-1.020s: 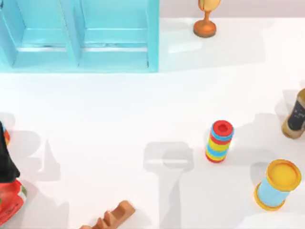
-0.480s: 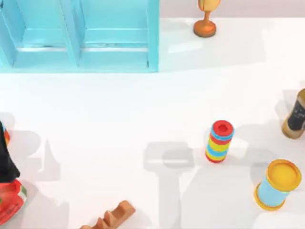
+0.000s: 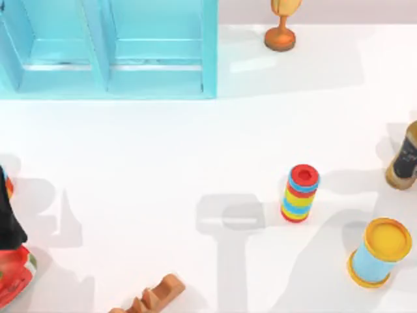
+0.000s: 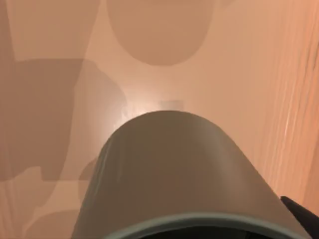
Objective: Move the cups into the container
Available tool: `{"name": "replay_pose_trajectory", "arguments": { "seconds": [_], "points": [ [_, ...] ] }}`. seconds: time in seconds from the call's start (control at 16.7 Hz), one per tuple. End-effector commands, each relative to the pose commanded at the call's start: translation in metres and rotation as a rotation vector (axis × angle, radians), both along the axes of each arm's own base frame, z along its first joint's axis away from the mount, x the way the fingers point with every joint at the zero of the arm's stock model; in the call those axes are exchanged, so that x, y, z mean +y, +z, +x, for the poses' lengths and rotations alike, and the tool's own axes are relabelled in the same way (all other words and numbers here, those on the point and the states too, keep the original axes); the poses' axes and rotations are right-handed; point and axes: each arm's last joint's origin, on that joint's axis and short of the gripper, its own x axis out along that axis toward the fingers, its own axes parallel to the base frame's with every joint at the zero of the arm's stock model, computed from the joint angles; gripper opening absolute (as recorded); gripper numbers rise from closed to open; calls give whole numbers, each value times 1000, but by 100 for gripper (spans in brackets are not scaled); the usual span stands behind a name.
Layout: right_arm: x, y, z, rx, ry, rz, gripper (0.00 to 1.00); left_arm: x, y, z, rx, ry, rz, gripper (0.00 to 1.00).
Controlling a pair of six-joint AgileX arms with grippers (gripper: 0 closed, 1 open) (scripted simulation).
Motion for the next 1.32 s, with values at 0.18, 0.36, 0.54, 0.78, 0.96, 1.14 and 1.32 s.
{"name": "replay_pose_trajectory", "arguments": {
  "seconds": [0.18, 0.36, 0.54, 0.78, 0.96, 1.14, 1.32],
  "points": [
    [0, -5, -1, 0, -1, 1, 0, 0, 0, 0, 0, 0, 0, 100],
    [0, -5, -1, 0, -1, 1, 8, 0, 0, 0, 0, 0, 0, 100],
    [0, -5, -1, 0, -1, 1, 30, 0, 0, 0, 0, 0, 0, 100],
    [0, -5, -1, 0, -1, 1, 60, 0, 0, 0, 0, 0, 0, 100],
    [0, -5, -1, 0, -1, 1, 83, 0, 0, 0, 0, 0, 0, 100],
    [0, -5, -1, 0, -1, 1, 100, 0, 0, 0, 0, 0, 0, 100],
    [0, -5, -1, 0, -1, 1, 100, 0, 0, 0, 0, 0, 0, 100]
  ]
}}
